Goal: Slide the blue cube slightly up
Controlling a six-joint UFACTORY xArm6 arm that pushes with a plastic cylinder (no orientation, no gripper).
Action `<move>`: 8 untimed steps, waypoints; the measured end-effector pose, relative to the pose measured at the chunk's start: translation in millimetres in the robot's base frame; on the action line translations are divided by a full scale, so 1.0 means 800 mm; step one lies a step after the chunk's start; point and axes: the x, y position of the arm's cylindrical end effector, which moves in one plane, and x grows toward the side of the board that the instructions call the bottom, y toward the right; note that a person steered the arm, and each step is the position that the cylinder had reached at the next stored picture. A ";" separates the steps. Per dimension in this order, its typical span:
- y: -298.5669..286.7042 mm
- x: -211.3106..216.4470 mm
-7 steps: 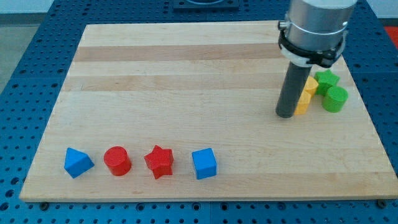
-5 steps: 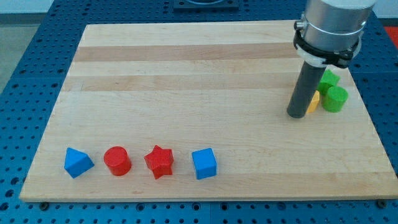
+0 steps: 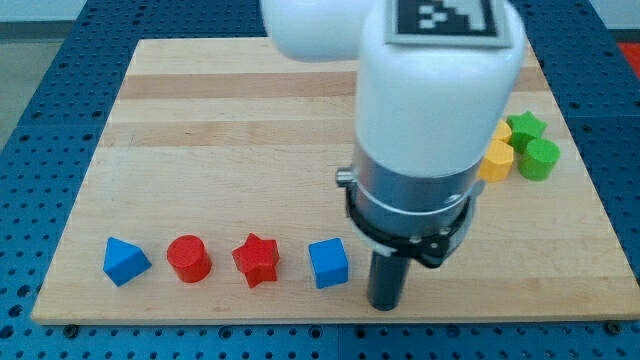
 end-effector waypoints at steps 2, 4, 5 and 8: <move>-0.036 -0.020; -0.083 -0.052; -0.109 -0.071; -0.172 -0.161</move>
